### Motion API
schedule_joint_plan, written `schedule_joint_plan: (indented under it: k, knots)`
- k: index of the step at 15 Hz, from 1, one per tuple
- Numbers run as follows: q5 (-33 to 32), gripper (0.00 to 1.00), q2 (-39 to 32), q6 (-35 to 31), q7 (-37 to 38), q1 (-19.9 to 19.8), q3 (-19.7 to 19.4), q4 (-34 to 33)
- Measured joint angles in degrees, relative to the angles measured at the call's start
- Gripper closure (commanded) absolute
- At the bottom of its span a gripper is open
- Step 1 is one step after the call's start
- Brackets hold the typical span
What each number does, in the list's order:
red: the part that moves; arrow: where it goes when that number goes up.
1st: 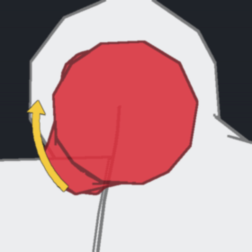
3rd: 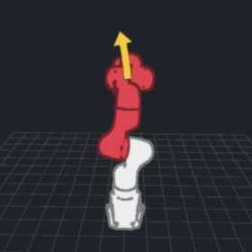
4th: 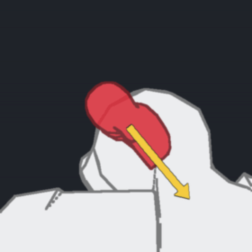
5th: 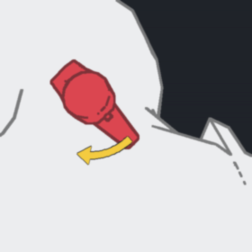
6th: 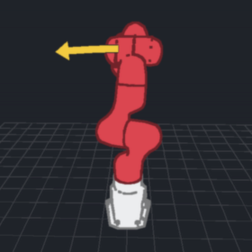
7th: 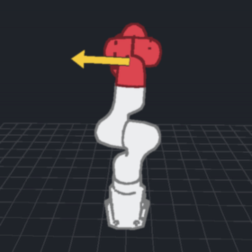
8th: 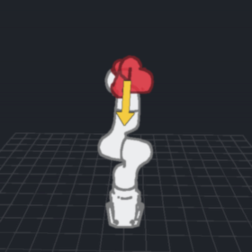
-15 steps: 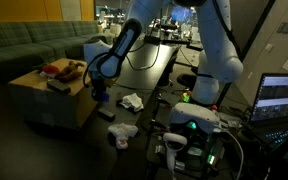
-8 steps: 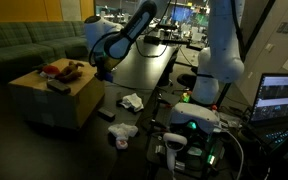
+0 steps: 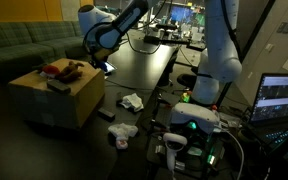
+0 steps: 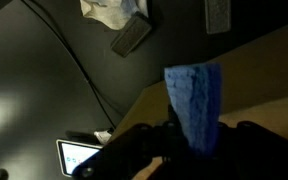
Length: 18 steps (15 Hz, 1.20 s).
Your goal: Pick up all the object from the box and put them on the table, then pick up all the objects from the table and put them on the box
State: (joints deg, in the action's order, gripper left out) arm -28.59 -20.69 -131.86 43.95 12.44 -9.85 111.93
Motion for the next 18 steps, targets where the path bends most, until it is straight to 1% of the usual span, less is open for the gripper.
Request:
schedule_joint_plan:
  k: [7,12,18]
  knots:
    - [0.0,0.94,-14.1,0.0,-2.0,-4.1,-0.4,-16.1]
    - [0.8,0.94,-23.1,0.7,-4.8,-5.7,-1.7,-27.2]
    - [3.4,0.93,-31.7,4.1,-8.1,-7.1,-2.9,-40.6]
